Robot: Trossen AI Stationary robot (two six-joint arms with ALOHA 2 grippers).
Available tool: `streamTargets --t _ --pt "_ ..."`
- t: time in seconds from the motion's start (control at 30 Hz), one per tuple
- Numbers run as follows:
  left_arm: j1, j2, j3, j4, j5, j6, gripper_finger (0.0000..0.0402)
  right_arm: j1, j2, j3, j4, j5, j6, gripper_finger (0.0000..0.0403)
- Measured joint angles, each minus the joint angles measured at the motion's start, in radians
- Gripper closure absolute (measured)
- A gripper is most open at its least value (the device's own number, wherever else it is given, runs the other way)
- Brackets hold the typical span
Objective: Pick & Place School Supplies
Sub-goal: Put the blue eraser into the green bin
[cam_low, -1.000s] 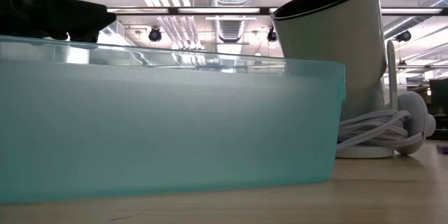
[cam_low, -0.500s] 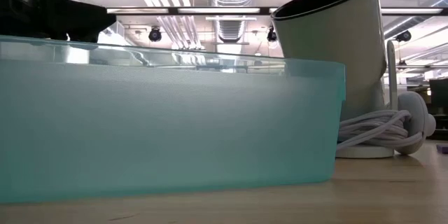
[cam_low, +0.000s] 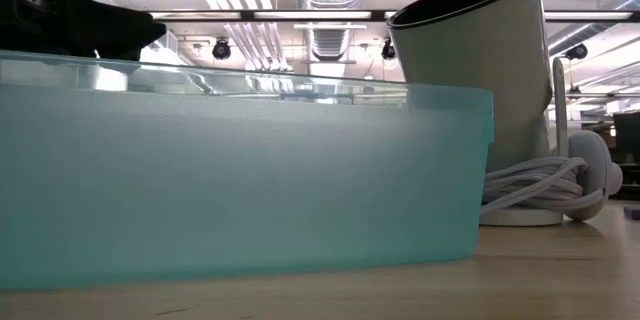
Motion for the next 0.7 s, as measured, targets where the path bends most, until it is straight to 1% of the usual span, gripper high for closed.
streamTargets --t 0.17,0.43,0.7 --pt "0.000 0.000 0.000 0.000 0.000 0.000 0.0262 -0.050 0.000 0.000 -0.036 -0.119 0.050 0.0335" --pt "0.000 0.000 0.000 0.000 0.000 0.000 0.0262 -0.140 0.000 0.000 -0.098 -0.328 0.055 0.0335" --pt "0.000 0.000 0.000 -0.001 0.000 0.000 0.0262 -0.223 0.000 0.001 -0.131 -0.489 -0.022 0.0335"
